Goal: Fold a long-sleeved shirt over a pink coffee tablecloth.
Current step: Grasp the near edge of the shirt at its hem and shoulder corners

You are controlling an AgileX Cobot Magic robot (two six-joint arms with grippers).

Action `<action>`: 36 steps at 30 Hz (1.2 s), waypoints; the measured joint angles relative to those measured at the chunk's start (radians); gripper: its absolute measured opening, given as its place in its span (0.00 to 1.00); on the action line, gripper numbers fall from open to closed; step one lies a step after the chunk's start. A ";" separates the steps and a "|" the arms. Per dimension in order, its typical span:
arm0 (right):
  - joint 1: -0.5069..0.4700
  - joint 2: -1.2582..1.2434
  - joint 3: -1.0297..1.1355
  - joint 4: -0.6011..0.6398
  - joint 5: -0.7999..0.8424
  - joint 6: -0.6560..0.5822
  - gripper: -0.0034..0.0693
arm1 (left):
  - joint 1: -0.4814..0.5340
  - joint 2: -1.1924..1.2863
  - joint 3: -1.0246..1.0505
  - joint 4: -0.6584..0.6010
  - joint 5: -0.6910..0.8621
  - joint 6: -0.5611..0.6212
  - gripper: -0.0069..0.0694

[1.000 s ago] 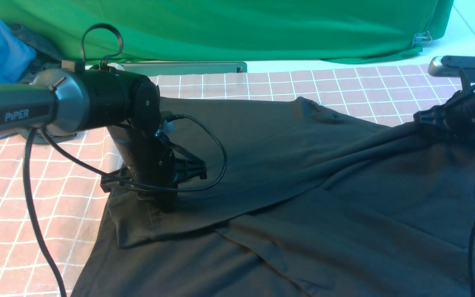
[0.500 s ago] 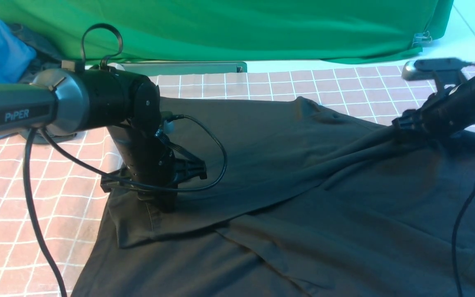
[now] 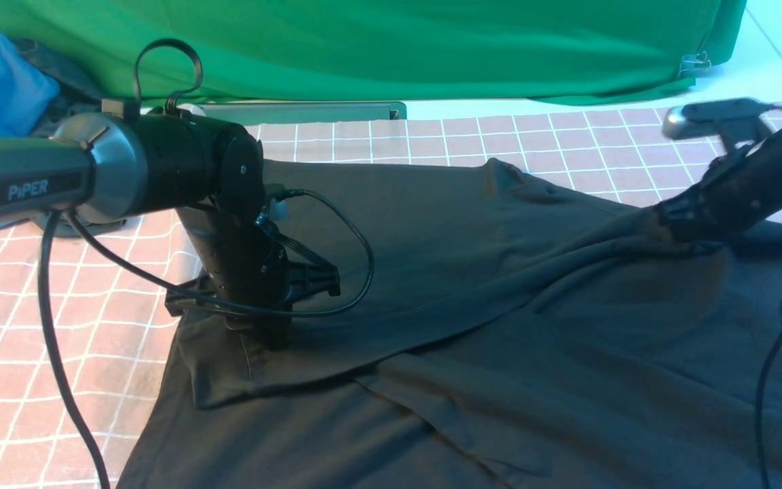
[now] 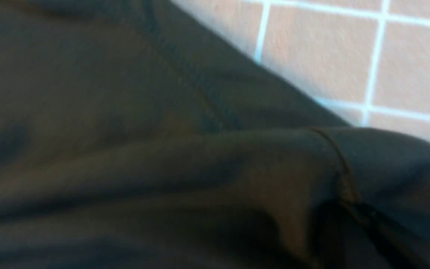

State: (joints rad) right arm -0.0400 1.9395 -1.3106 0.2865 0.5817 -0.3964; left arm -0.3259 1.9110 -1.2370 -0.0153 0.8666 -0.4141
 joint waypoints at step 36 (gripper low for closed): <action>-0.045 -0.299 -0.045 -0.132 0.462 0.016 0.10 | 0.000 -0.397 0.127 0.023 0.120 -0.065 0.11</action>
State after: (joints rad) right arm -0.0850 1.6402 -1.3554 0.1549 1.0442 -0.3808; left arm -0.3259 1.5144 -1.1095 0.0080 0.9866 -0.4793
